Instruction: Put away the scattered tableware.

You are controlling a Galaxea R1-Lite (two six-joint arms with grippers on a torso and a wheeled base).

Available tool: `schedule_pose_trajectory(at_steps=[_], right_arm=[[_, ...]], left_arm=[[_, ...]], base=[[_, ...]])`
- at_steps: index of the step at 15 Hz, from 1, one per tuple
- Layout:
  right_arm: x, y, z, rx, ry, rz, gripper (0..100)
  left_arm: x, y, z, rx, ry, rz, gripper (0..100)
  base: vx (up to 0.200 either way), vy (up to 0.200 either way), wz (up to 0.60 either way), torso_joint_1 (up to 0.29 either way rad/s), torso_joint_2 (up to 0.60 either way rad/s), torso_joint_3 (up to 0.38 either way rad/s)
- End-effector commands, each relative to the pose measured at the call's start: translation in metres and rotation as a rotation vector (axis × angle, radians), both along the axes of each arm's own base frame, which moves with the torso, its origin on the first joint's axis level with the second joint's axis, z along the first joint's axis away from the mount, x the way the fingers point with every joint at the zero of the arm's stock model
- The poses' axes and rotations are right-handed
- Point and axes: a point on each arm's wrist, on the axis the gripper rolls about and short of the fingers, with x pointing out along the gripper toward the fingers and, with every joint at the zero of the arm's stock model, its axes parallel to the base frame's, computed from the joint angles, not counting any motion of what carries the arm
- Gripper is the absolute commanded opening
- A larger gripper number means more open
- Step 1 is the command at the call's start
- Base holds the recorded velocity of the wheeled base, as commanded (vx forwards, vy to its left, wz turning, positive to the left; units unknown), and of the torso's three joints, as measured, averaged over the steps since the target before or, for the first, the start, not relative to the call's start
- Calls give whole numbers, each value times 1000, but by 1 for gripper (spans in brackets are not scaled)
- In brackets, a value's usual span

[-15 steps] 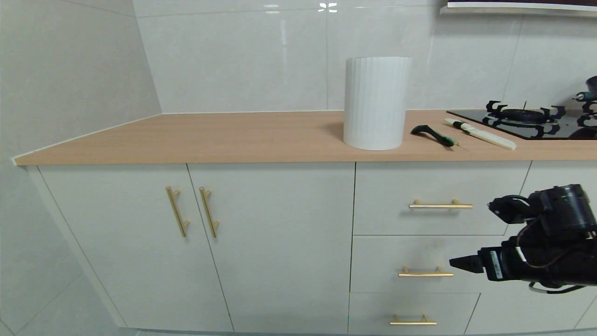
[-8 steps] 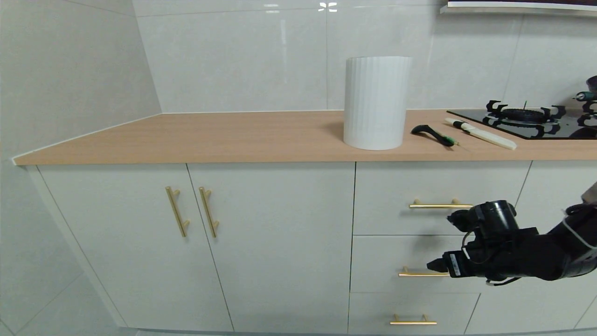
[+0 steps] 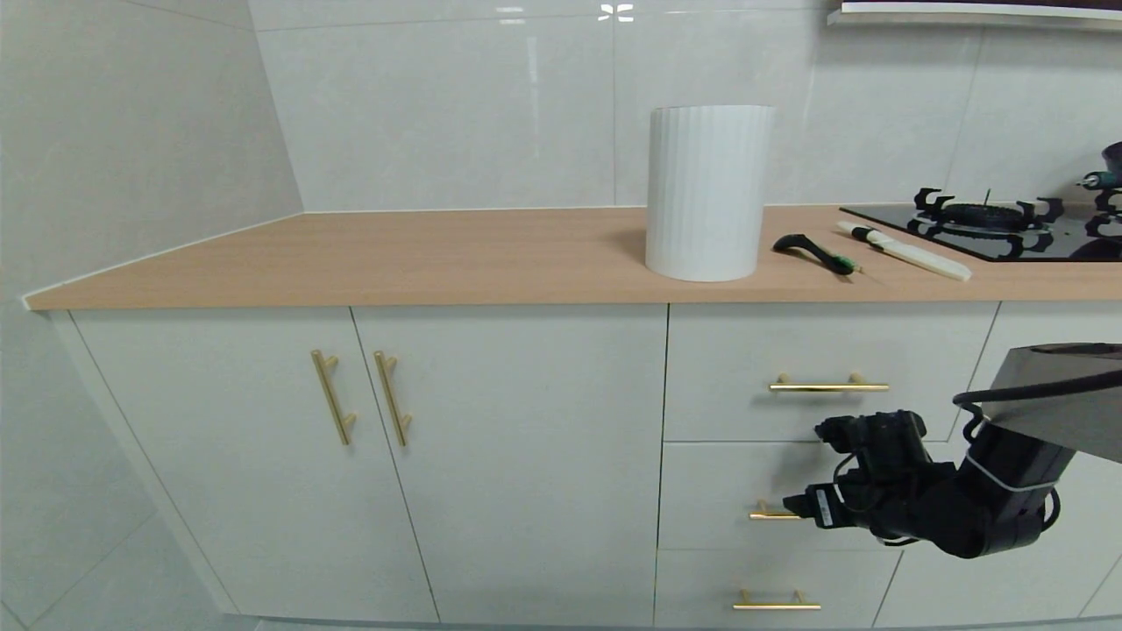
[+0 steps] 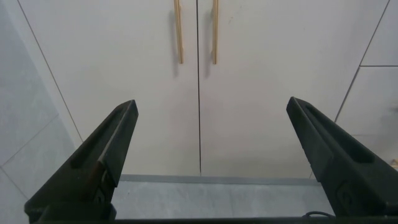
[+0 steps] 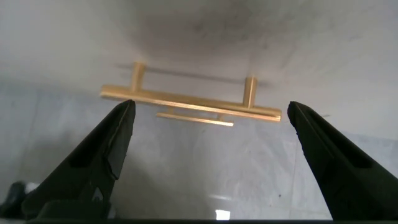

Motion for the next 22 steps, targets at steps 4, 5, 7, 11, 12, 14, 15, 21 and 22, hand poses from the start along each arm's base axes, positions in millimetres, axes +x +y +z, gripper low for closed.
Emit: schedule_pose_trajectory(at_steps=[4, 5, 7, 11, 12, 14, 15, 21, 22], right_arm=[[2, 0, -22, -22, 26, -18, 100], [6, 0, -23, -34, 18, -30, 100], [8, 0, -27, -42, 20, -40, 100], [15, 1, -28, -37, 0, -66, 100], [16, 1, -29, -44, -1, -75, 100], [16, 0, -37, -75, 15, -92, 100], [16, 0, -38, -77, 16, -92, 100], [13, 0, -39, -83, 30, -88, 100], [13, 0, -39, -88, 32, -83, 100]], left_arm=[[0, 0, 0, 0, -1, 1, 100], [0, 0, 0, 0, -1, 1, 100], [0, 0, 0, 0, -1, 1, 100], [0, 0, 0, 0, -1, 1, 100], [0, 0, 0, 0, -1, 1, 100], [0, 0, 0, 0, -1, 1, 100], [0, 0, 0, 0, -1, -1, 100], [0, 0, 0, 0, -1, 1, 100], [0, 0, 0, 0, -1, 1, 100]], base=[[0, 0, 0, 0, 0, 0], [0, 0, 0, 0, 0, 0], [0, 0, 0, 0, 0, 0], [0, 0, 0, 0, 0, 0], [0, 0, 0, 0, 0, 0], [0, 0, 0, 0, 0, 0], [0, 0, 0, 0, 0, 0], [0, 0, 0, 0, 0, 0], [0, 0, 0, 0, 0, 0]])
